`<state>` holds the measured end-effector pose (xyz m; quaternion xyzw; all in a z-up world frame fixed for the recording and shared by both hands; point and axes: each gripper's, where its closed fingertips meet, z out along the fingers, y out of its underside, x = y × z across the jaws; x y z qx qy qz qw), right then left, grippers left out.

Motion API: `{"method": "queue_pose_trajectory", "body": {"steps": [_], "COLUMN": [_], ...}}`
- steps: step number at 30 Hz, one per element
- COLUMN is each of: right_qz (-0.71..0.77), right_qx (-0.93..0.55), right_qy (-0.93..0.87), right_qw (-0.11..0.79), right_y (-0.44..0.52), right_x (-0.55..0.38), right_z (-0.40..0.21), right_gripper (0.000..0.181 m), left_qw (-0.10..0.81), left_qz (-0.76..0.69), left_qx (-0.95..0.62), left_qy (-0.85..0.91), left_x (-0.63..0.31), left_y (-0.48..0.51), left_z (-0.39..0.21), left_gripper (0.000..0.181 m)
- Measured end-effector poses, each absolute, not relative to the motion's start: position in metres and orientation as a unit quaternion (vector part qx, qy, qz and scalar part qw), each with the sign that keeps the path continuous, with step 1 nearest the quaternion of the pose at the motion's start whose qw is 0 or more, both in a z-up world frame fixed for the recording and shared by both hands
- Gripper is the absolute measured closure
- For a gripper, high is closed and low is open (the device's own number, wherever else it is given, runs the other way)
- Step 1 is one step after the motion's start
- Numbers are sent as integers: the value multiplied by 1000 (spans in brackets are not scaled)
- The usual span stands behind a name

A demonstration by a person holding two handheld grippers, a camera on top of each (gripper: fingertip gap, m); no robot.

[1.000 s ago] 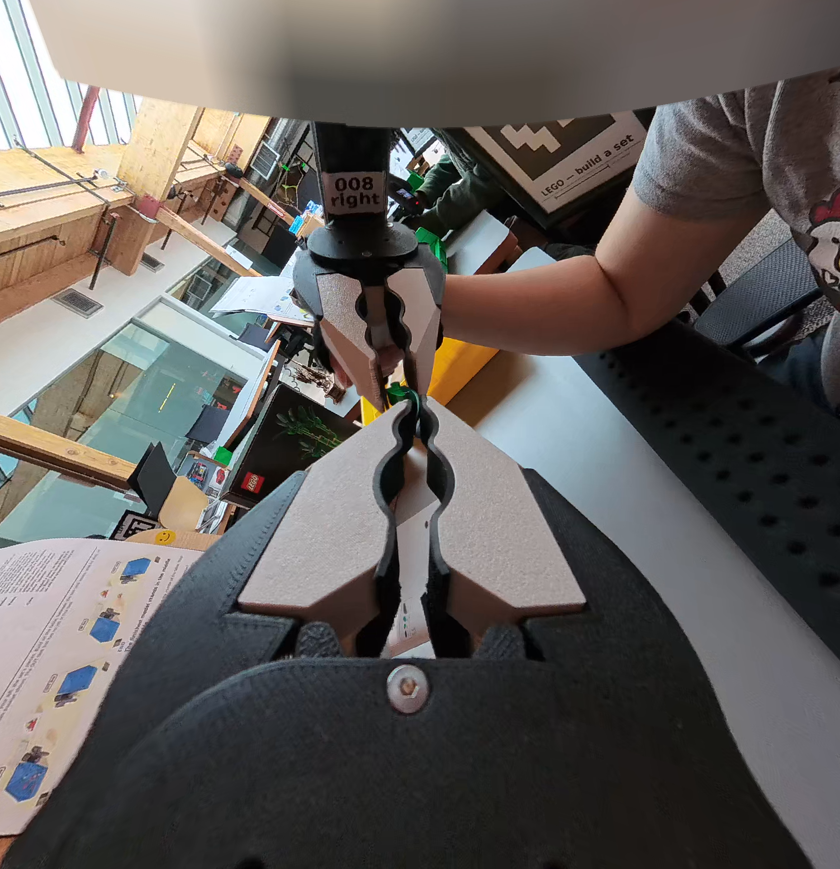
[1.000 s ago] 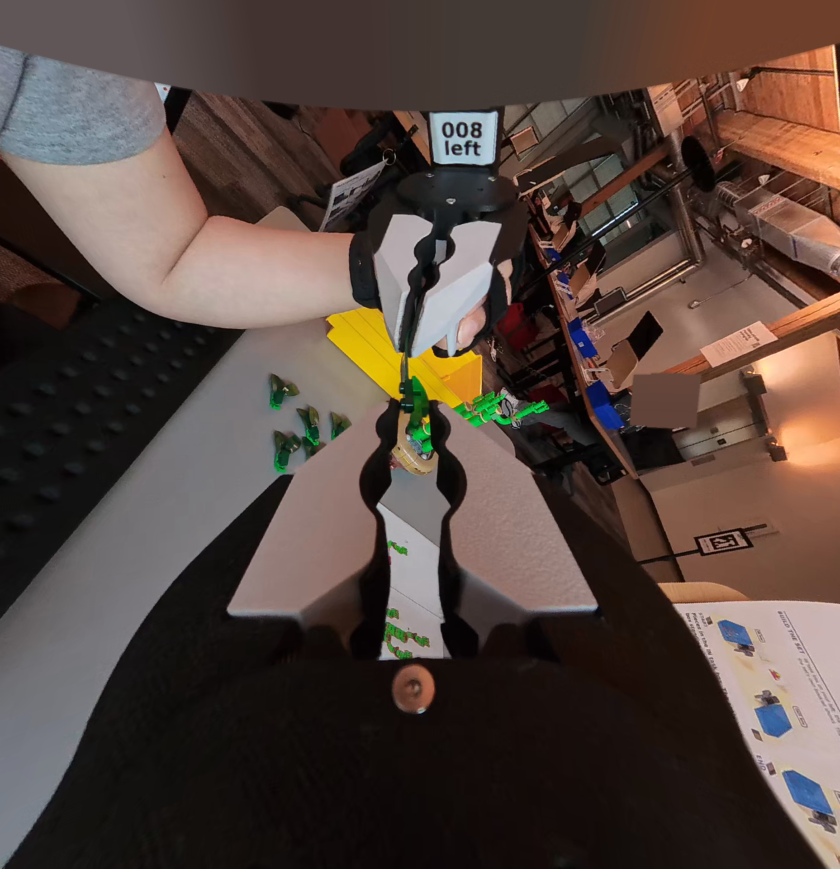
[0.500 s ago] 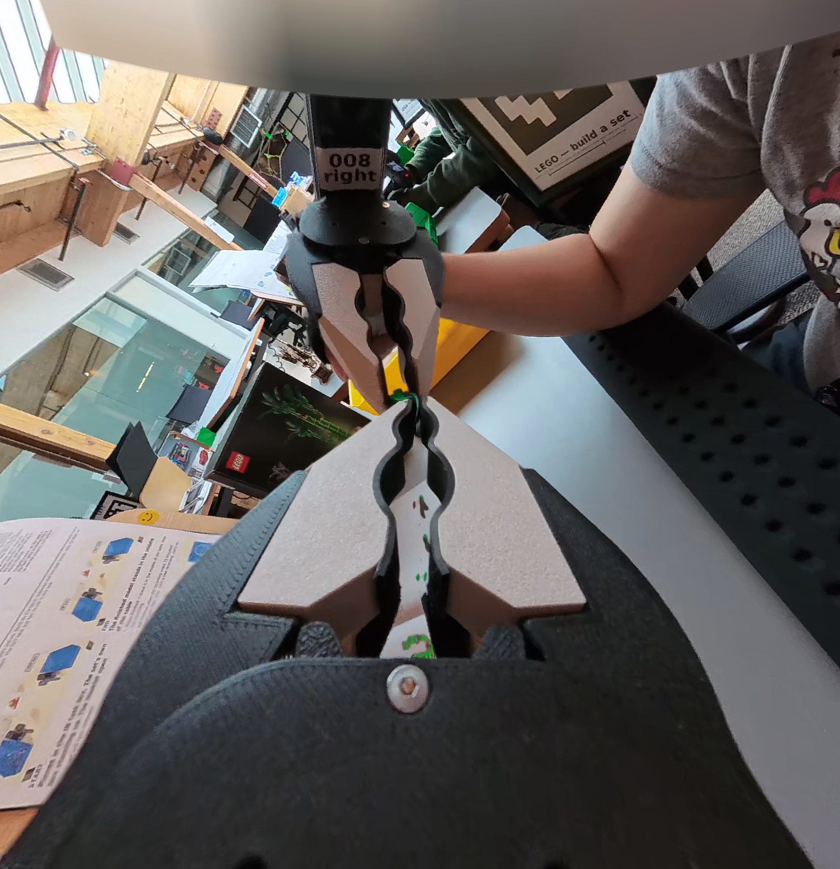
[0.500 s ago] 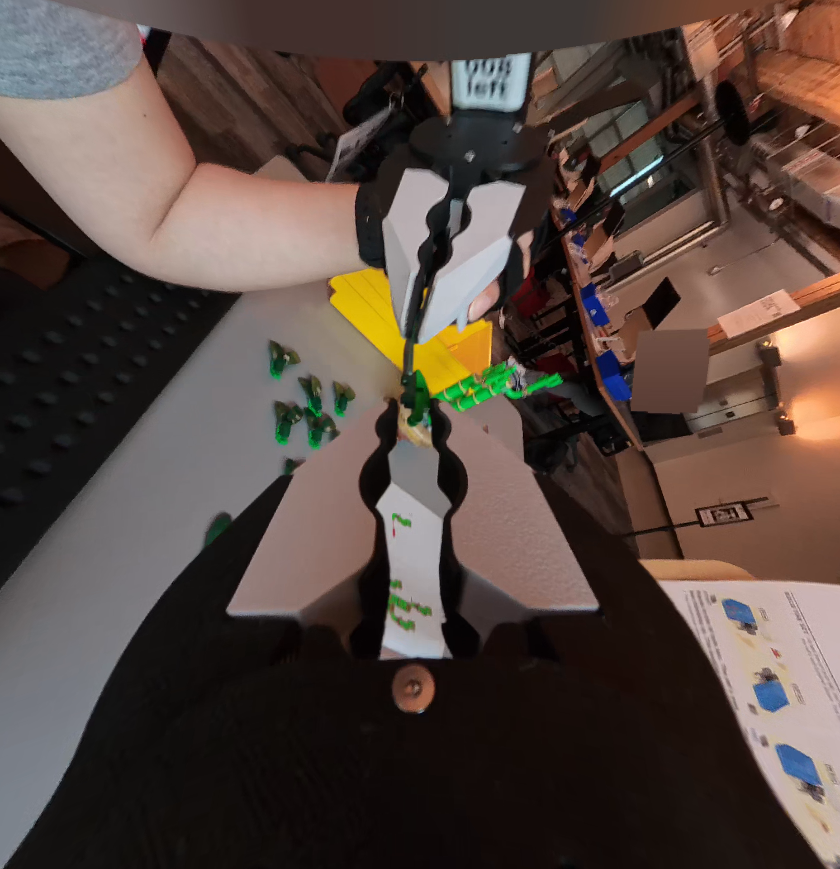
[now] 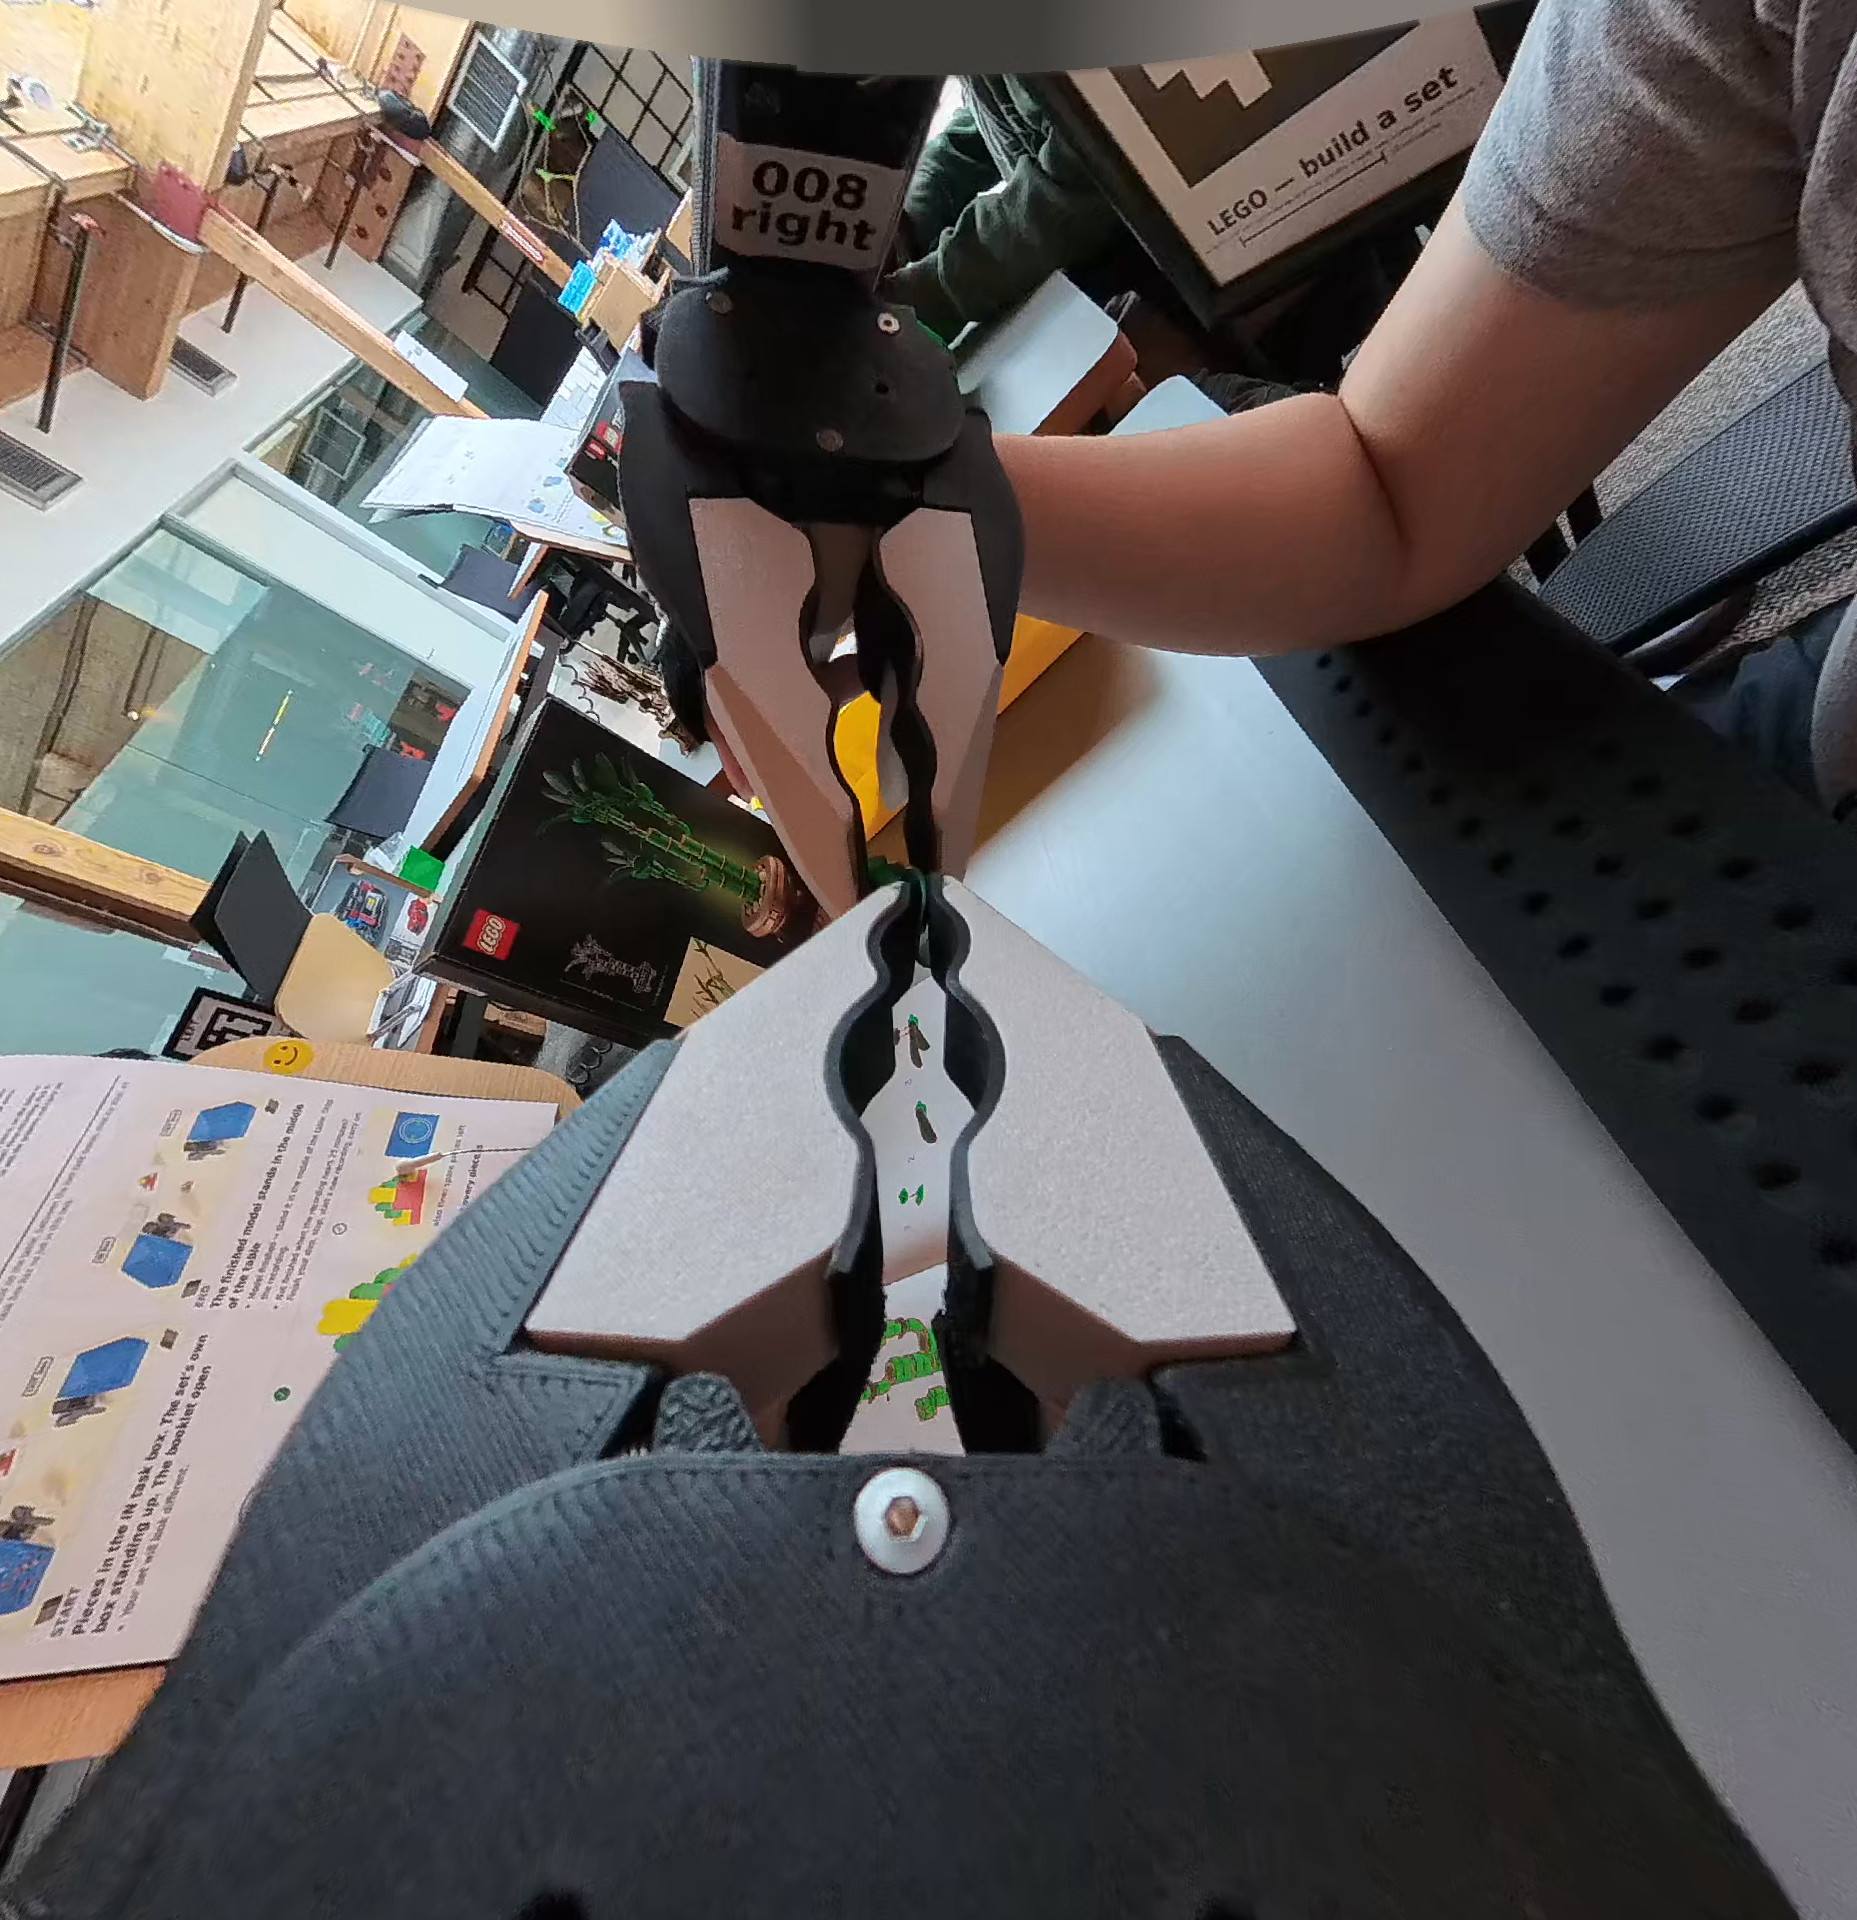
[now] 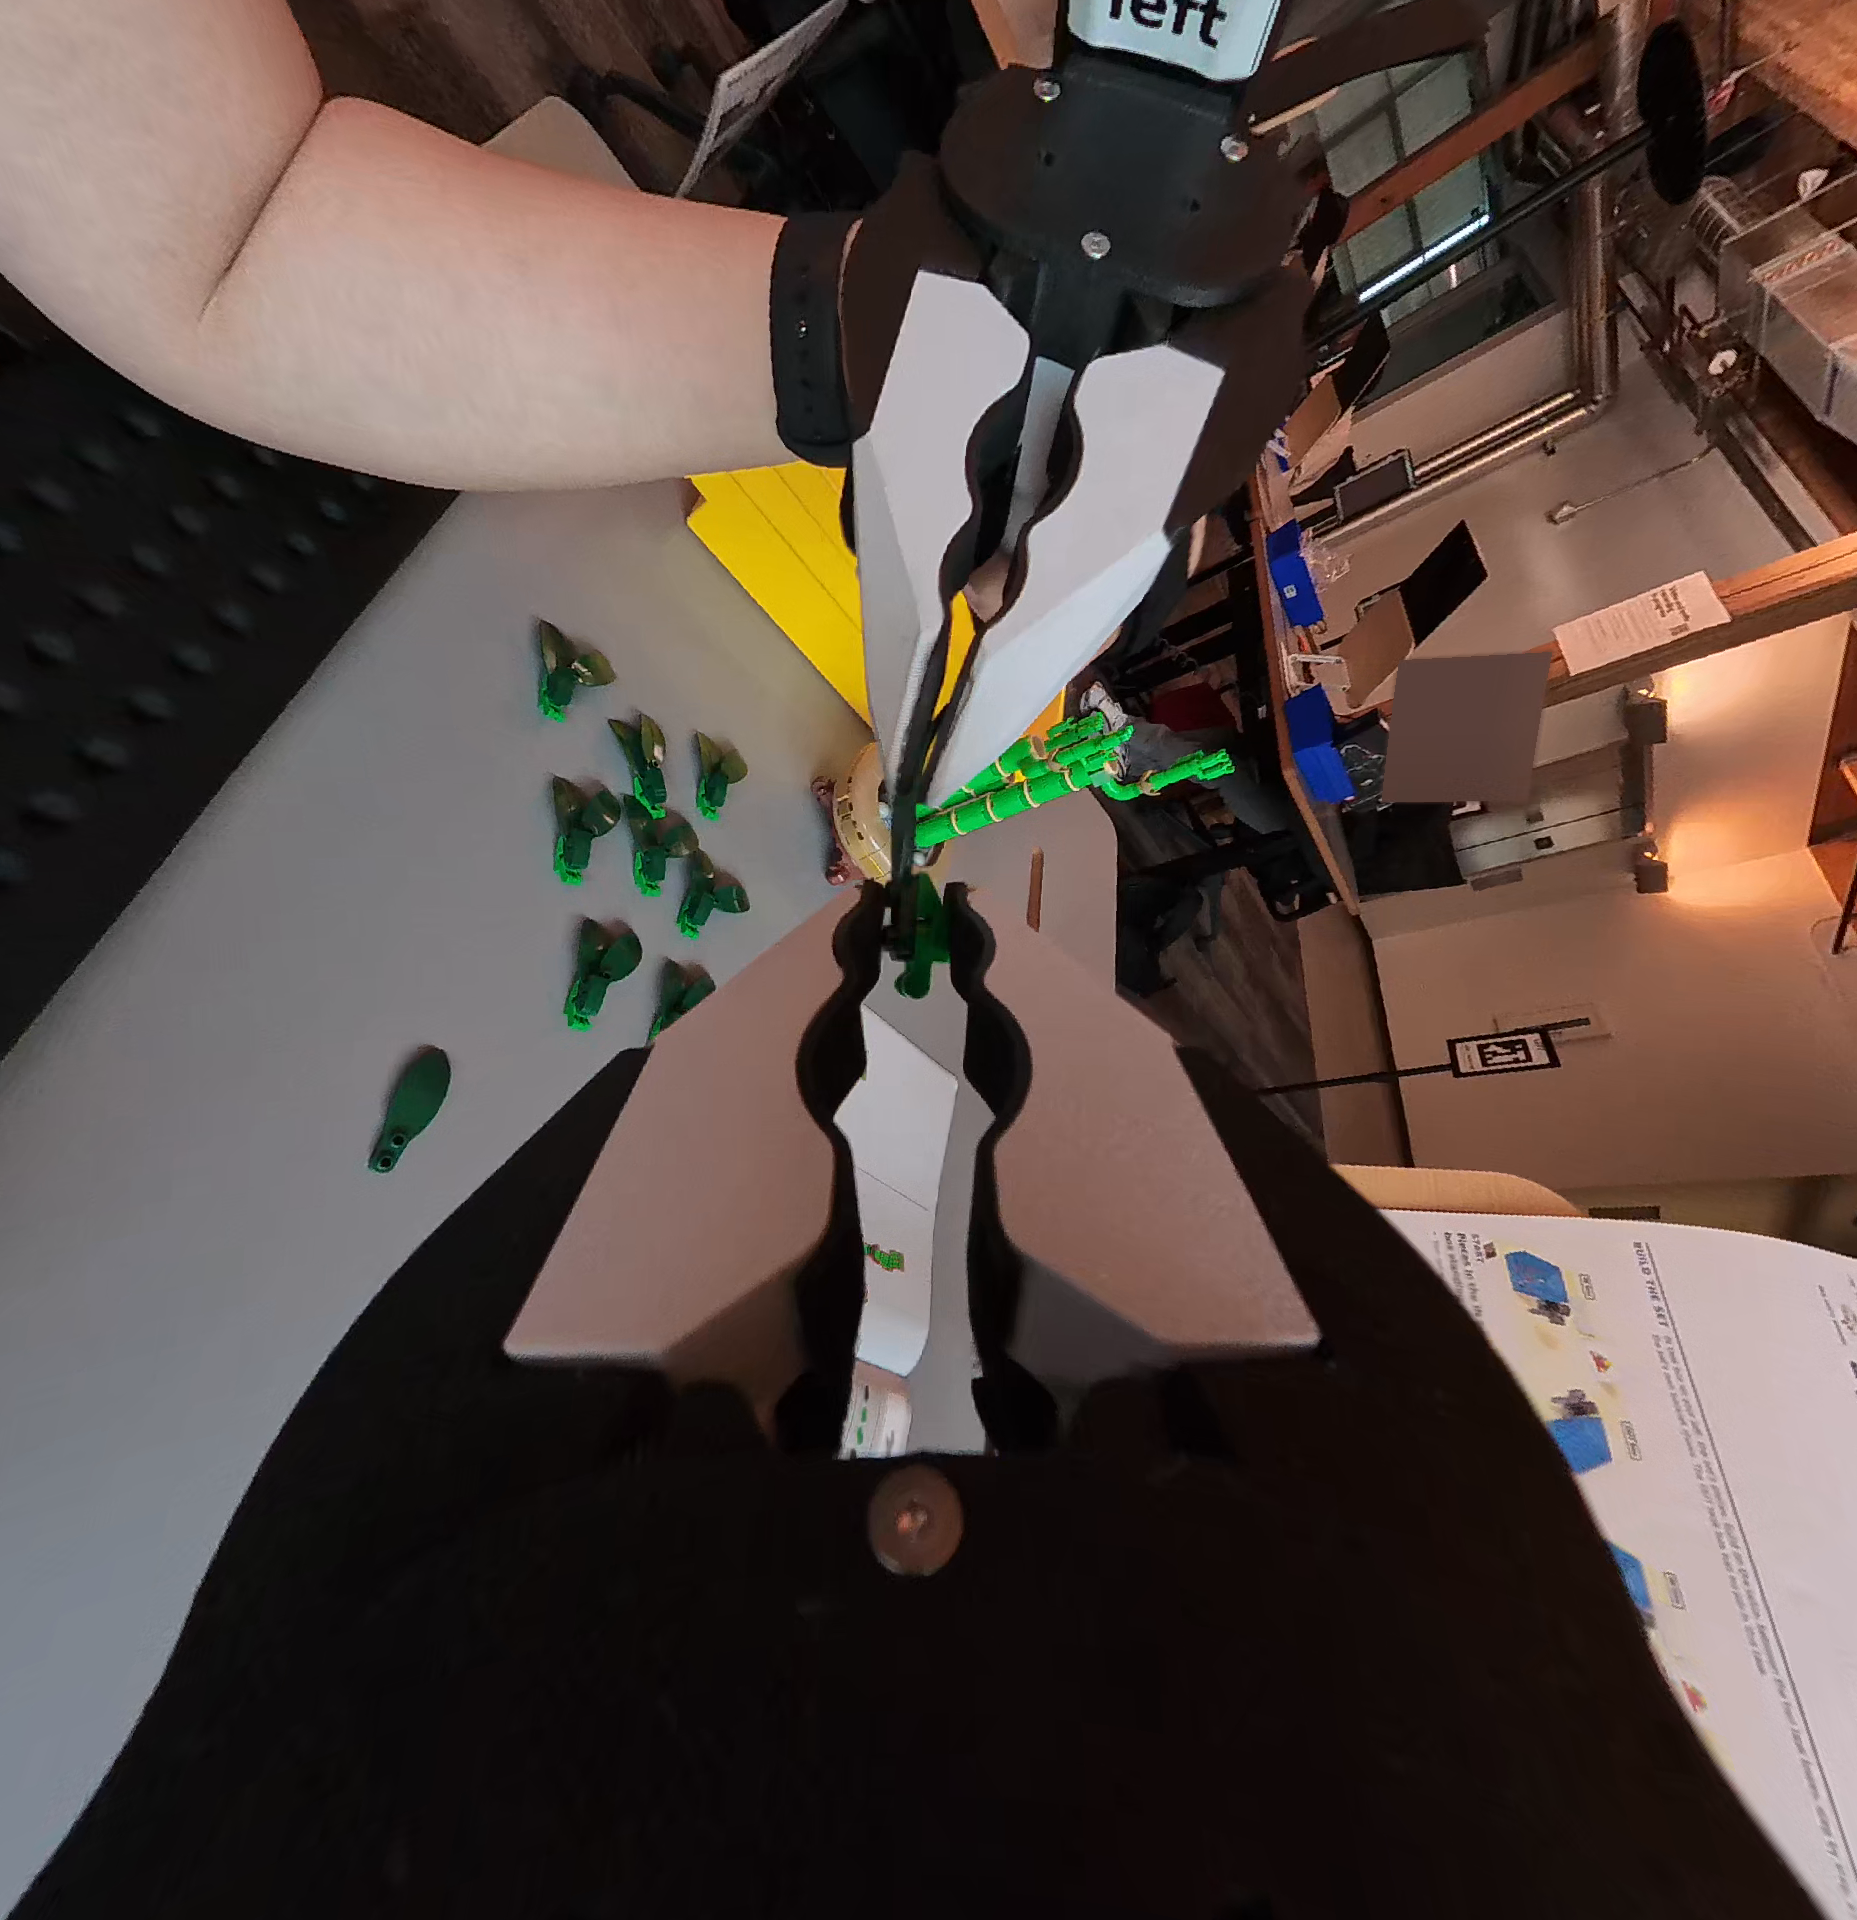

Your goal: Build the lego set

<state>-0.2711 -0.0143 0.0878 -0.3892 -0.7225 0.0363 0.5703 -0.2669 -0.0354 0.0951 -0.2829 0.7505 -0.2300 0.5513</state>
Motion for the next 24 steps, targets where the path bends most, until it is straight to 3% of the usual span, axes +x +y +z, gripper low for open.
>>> {"method": "queue_pose_trajectory", "body": {"steps": [13, 24], "right_qz": [39, 14], "right_qx": [-435, -433], "right_qy": [-721, -726], "right_qw": [538, 533], "right_y": [-5, -1], "right_x": [-265, -262], "right_z": [77, 75], "right_gripper": [164, 172], "left_qw": [540, 538], "left_qz": [-205, -208], "left_qx": [-306, -306], "left_qy": [757, 758], "left_x": [-267, -267], "left_y": [-24, -25], "left_z": [85, 85], "left_gripper": [181, 181]}}
